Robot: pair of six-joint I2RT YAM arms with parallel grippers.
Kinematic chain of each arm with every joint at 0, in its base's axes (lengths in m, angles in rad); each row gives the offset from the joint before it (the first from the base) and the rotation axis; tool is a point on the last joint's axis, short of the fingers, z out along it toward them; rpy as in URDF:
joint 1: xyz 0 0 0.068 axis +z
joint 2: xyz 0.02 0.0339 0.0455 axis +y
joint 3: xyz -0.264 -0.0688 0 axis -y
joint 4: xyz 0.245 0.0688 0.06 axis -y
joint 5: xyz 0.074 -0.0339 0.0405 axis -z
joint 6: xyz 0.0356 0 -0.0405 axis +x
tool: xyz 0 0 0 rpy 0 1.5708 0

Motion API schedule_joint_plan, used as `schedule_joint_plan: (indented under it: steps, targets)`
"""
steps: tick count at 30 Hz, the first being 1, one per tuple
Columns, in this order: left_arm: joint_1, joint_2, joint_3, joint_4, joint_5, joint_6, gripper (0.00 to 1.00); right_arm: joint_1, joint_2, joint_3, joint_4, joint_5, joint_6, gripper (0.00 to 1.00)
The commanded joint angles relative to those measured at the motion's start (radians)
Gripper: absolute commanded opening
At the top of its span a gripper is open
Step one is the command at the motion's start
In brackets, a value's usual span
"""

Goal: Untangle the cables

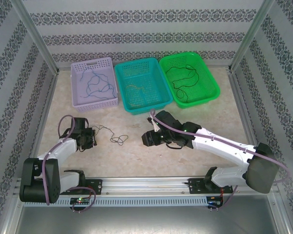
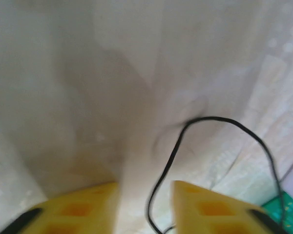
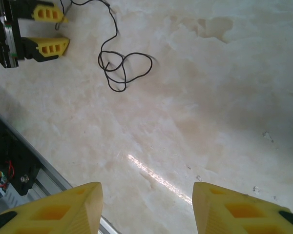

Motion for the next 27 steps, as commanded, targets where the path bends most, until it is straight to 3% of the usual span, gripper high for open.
schedule_joint_plan:
  steps: [1, 4, 8, 11, 15, 22, 27]
  targets:
    - [0.013, 0.054, -0.042, 0.298, -0.079, -0.016, 0.03, 0.000, 0.009, 0.016, 0.008, -0.021, -0.001, 0.51]
    - [0.012, 0.038, 0.021, 0.311, -0.026, 0.104, 0.00, -0.002, -0.006, 0.029, -0.013, 0.005, -0.016, 0.51]
    - [-0.013, 0.010, 0.195, 0.268, 0.146, 0.420, 0.00, -0.040, -0.062, 0.055, -0.031, 0.021, -0.035, 0.51]
    - [-0.051, -0.004, 0.379, 0.073, 0.278, 0.683, 0.00, -0.095, -0.113, 0.084, -0.033, 0.011, -0.047, 0.51]
    - [-0.119, -0.023, 0.551, -0.136, 0.356, 1.003, 0.00, -0.184, -0.151, 0.140, 0.011, -0.065, -0.048, 0.51]
    - [-0.149, -0.004, 0.627, -0.142, 0.500, 1.208, 0.00, -0.247, -0.050, 0.336, 0.030, -0.274, -0.073, 0.50]
    - [-0.169, 0.039, 0.678, -0.143, 0.544, 1.258, 0.00, -0.229, 0.053, 0.415, 0.031, -0.302, -0.055, 0.53]
